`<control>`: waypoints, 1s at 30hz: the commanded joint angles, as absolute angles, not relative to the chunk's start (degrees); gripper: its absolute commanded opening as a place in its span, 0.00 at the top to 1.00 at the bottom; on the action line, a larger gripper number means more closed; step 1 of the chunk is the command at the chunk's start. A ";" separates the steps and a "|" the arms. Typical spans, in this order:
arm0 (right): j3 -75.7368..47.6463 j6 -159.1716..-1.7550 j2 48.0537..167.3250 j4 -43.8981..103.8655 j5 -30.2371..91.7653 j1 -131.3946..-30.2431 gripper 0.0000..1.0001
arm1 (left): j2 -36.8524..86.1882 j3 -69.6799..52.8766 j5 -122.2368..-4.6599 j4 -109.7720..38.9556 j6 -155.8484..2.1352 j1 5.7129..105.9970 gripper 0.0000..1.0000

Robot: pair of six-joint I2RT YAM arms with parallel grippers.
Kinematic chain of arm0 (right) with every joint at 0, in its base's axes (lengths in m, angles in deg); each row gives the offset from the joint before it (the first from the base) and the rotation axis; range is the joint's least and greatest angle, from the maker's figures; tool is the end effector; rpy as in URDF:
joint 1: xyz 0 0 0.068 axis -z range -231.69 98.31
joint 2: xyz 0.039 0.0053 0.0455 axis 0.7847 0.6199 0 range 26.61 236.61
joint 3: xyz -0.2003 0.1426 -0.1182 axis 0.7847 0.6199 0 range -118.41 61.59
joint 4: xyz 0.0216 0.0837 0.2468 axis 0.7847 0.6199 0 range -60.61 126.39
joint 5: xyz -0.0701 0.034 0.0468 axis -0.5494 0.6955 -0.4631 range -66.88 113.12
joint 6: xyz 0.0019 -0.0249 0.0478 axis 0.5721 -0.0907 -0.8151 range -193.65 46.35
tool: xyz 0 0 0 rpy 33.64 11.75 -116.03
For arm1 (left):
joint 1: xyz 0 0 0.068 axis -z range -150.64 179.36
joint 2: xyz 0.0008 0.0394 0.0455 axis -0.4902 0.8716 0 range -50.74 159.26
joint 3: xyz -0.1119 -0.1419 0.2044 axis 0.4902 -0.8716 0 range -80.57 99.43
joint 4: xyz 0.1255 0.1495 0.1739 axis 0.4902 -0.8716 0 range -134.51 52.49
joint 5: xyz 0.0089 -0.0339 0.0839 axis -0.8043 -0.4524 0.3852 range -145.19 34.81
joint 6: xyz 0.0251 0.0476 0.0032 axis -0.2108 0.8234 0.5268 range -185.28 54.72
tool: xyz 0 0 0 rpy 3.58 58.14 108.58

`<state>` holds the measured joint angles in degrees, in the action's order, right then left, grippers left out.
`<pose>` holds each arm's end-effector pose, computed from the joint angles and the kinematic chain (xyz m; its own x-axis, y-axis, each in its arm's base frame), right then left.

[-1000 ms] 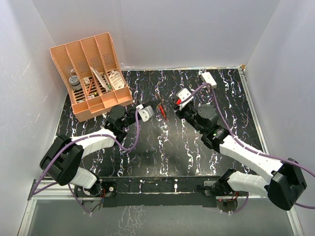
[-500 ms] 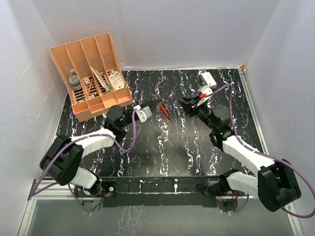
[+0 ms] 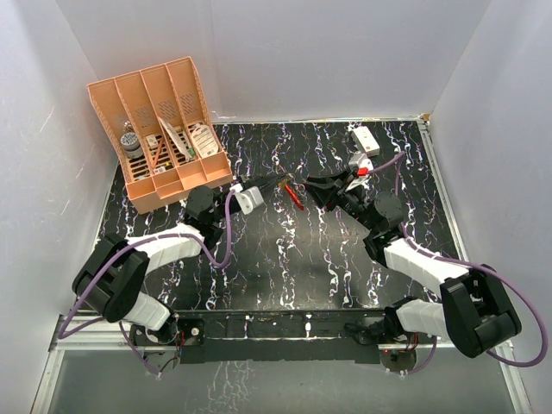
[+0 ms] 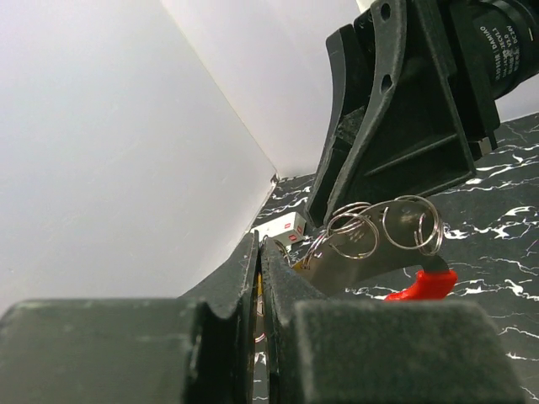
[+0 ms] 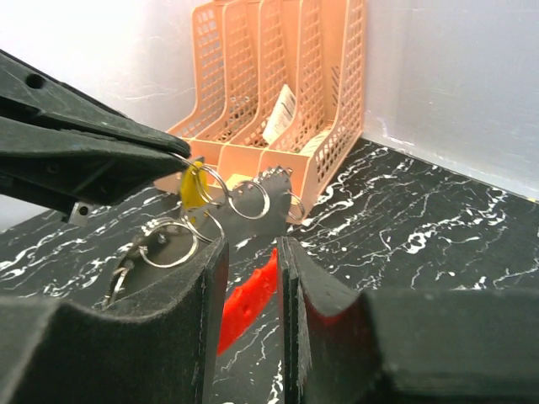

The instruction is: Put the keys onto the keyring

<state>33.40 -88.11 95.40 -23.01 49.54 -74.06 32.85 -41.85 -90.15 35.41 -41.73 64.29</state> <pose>0.2282 0.1111 0.2674 -0.0026 0.2407 -0.9706 -0.7671 0.6221 0.1563 0.2322 -0.1871 0.2941 0.7065 -0.0941 -0.7014 0.6562 0.4581 0.5996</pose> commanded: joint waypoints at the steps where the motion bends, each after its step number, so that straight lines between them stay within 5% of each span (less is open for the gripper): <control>1: 33.81 -93.26 96.26 -32.56 51.18 -73.76 0.72 | 33.64 -39.39 -92.48 42.11 -43.96 63.90 1.00; 21: 36.77 -108.78 102.85 -47.12 44.87 -75.47 0.68 | 35.41 -38.58 -91.99 45.60 -46.17 63.91 1.00; 30: 34.88 -100.65 92.39 -30.63 41.38 -77.79 0.63 | 34.83 -38.20 -89.59 42.42 -44.81 63.91 1.00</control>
<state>37.12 -105.61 97.59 -35.91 44.18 -75.81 36.09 -40.69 -90.02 40.20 -45.55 64.29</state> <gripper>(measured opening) 0.364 0.009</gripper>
